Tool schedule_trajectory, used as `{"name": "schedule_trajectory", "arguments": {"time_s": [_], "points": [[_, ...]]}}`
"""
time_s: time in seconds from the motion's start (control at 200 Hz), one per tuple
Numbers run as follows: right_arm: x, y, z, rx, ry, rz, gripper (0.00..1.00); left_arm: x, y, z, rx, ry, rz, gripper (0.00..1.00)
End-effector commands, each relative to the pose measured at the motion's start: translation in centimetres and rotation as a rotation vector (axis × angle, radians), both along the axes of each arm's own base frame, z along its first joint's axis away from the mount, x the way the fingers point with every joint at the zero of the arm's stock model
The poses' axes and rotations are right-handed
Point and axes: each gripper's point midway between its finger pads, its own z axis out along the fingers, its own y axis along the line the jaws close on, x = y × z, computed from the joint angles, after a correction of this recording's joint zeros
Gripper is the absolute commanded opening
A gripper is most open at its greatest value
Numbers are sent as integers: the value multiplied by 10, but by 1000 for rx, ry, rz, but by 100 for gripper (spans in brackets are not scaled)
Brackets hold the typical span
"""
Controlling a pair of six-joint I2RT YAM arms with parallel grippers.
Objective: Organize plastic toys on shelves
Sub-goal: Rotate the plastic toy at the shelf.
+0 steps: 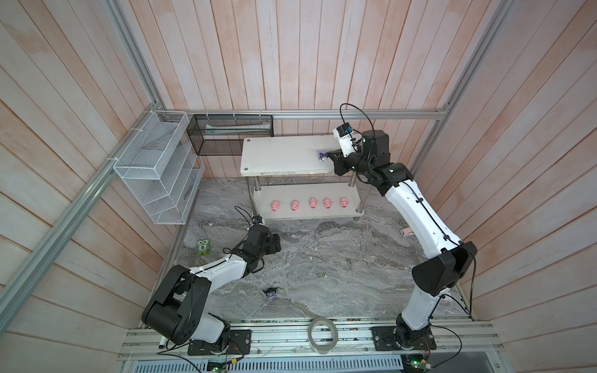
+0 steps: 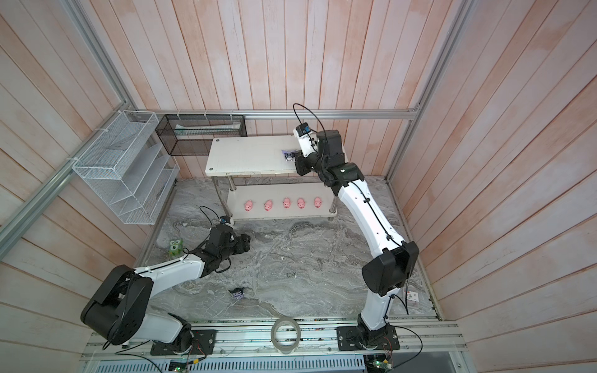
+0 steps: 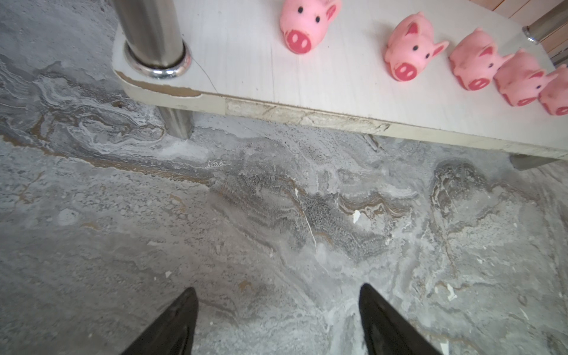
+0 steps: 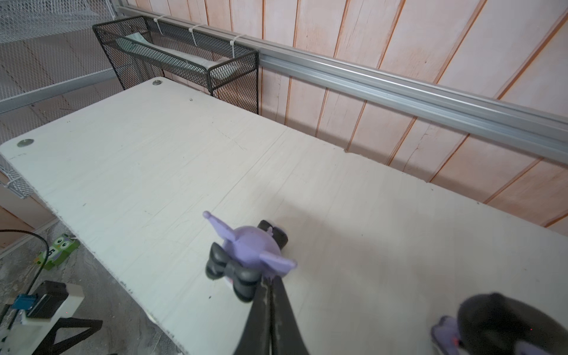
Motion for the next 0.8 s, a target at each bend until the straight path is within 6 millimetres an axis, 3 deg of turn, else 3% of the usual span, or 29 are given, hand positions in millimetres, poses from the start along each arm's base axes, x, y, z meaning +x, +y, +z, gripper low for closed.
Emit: {"name": "schedule_trajectory", "arguments": {"time_s": [0.0,0.795], "points": [[-3,0,10,34,-13,13,6,5,-2,4,-4,-8,-6,83],[8,8,9,33,-10,29,6,5,-1,2,-1,-5,-3,83]]}}
